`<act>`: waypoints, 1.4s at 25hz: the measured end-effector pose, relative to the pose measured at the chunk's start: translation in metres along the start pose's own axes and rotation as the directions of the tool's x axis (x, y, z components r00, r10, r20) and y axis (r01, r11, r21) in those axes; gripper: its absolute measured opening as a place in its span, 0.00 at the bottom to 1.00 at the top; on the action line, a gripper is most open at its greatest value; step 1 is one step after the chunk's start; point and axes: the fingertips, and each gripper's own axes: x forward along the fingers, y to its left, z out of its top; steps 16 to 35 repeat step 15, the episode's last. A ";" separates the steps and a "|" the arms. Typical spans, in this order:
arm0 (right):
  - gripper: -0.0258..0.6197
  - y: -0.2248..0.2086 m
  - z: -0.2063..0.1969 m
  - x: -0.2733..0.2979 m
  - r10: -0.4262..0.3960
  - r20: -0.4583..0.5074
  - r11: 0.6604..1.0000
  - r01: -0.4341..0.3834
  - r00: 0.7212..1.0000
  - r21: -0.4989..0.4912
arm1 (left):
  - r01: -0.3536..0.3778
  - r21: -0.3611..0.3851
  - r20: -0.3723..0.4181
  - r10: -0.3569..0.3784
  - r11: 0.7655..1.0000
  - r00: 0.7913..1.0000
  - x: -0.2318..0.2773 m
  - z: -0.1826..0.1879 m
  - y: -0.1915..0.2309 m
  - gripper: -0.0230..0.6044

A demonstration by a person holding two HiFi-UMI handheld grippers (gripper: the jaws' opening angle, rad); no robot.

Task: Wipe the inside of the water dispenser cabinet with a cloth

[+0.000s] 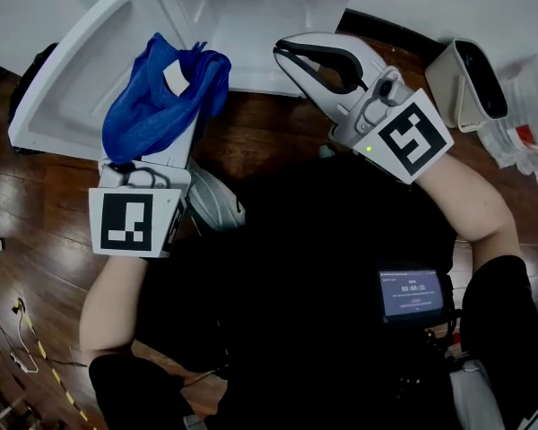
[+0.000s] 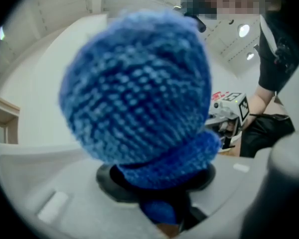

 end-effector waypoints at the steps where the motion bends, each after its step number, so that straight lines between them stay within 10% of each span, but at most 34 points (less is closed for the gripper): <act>1: 0.05 0.000 0.001 0.000 0.000 0.003 1.000 0.000 1.000 0.001 | 0.006 0.003 -0.004 -0.006 1.000 1.000 0.000 -0.001 -0.002 0.35; 35: 0.05 0.008 0.001 0.001 0.026 0.005 0.999 -0.026 1.000 -0.024 | 0.038 0.062 -0.063 -0.034 0.997 0.997 -0.010 -0.018 -0.015 0.35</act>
